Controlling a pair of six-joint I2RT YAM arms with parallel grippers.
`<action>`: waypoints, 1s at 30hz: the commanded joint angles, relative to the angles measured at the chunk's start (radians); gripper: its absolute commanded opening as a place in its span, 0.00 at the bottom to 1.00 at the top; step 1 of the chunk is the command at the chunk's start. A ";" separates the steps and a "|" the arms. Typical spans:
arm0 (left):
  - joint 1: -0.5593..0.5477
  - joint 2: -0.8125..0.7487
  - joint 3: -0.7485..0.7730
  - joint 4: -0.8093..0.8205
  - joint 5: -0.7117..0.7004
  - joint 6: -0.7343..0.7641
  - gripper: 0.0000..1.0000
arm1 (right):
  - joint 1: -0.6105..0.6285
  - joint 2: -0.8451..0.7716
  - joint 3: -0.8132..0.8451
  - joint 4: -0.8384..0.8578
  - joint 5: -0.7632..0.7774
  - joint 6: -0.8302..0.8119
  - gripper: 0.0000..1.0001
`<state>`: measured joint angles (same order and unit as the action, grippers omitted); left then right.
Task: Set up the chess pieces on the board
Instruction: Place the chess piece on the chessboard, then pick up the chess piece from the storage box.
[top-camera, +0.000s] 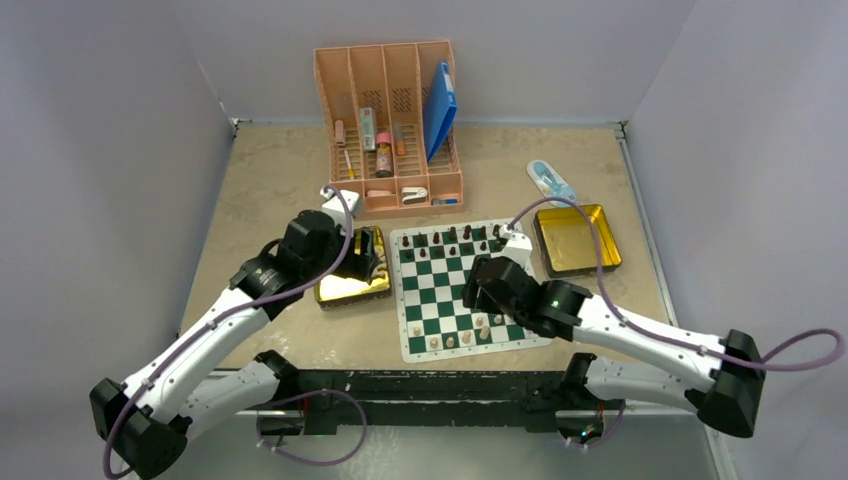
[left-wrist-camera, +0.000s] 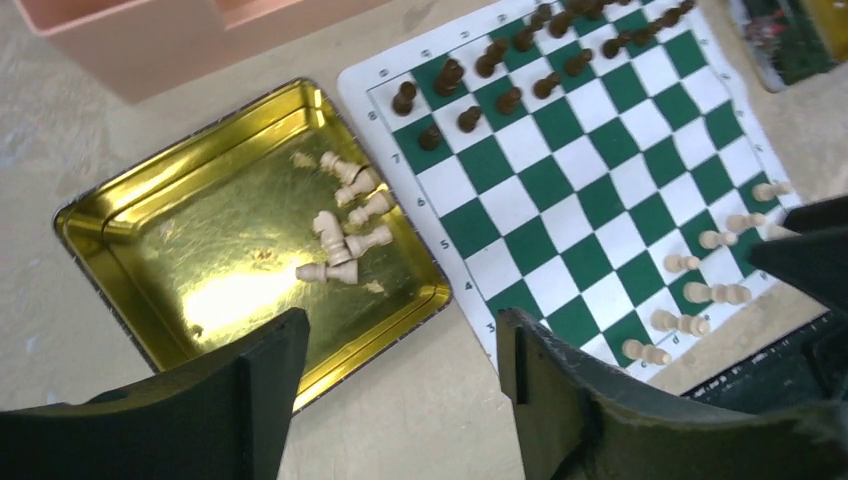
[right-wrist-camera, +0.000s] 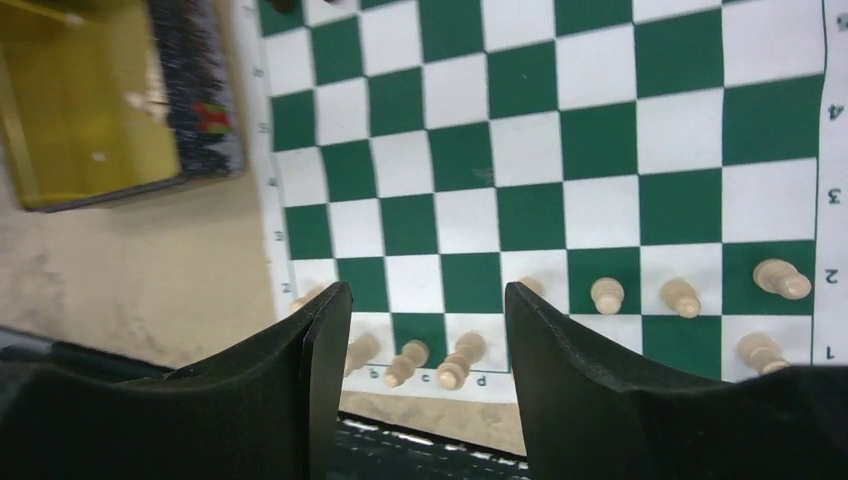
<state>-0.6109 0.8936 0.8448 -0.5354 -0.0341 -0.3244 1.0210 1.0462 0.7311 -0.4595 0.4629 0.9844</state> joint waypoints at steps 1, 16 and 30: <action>0.039 0.073 0.057 -0.041 -0.099 -0.084 0.63 | 0.004 -0.138 0.043 0.080 0.019 -0.085 0.60; 0.162 0.507 0.079 0.090 0.004 -0.143 0.36 | 0.005 -0.363 0.000 0.184 -0.039 -0.230 0.60; 0.168 0.654 0.084 0.118 0.056 -0.130 0.35 | 0.005 -0.311 0.021 0.212 -0.031 -0.269 0.60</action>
<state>-0.4488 1.5333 0.9070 -0.4492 -0.0147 -0.4519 1.0210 0.7319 0.7273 -0.2920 0.4271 0.7387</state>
